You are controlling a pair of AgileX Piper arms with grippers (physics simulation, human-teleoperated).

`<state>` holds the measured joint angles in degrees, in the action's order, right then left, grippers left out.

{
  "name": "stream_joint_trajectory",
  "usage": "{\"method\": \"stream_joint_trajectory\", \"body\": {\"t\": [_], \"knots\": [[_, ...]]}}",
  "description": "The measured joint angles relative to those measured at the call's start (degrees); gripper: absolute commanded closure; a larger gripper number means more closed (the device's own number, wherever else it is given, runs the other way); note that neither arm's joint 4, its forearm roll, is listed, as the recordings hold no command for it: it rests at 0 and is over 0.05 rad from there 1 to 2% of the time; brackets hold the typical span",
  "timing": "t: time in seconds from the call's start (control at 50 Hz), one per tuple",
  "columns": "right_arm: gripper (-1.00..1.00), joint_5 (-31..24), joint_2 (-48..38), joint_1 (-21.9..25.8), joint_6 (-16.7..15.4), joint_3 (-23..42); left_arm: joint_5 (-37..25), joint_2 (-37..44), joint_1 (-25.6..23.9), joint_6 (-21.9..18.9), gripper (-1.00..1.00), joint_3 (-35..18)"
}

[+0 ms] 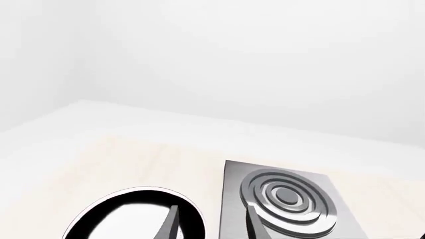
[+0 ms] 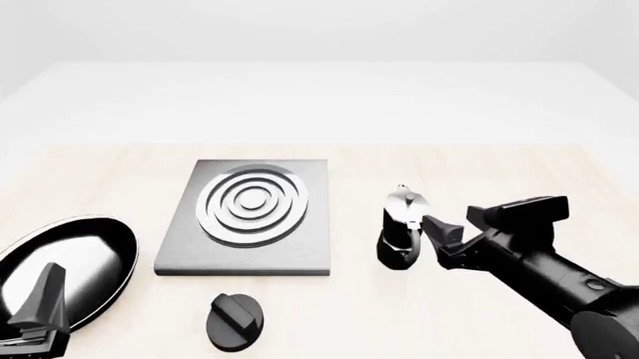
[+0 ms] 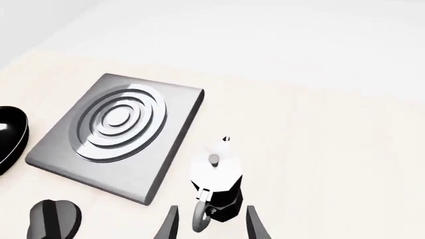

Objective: Turn on the stove and put the moka pot on it.

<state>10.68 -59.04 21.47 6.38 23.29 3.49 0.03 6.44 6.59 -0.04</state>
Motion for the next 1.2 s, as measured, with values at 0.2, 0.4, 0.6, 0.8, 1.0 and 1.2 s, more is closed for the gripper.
{"method": "stream_joint_trajectory", "body": {"t": [0.2, 0.4, 0.6, 0.8, 1.0, 1.2], "knots": [[-1.00, 3.5, -3.3, 0.8, 1.5, -0.7, -0.2, 0.0, -0.1, -0.3, -1.00, 0.0], [-1.00, 7.2, -6.5, 1.1, 3.0, -1.6, -0.4, 0.0, -0.3, -0.5, -1.00, 0.0], [-1.00, 11.0, -10.0, 1.6, 4.0, -2.6, -0.7, 0.0, -0.4, -0.8, -1.00, 0.0], [-1.00, 14.3, -13.4, 2.0, 4.8, -3.4, -0.9, 0.0, -0.5, -1.0, -1.00, 0.0], [-1.00, 17.4, -16.8, 2.5, 5.8, -4.0, -1.0, 0.0, -0.5, -1.0, -1.00, 0.0], [-1.00, 20.0, -19.9, 2.8, 6.2, -4.3, -1.0, 0.0, -0.6, -1.1, -1.00, 0.0]]}}
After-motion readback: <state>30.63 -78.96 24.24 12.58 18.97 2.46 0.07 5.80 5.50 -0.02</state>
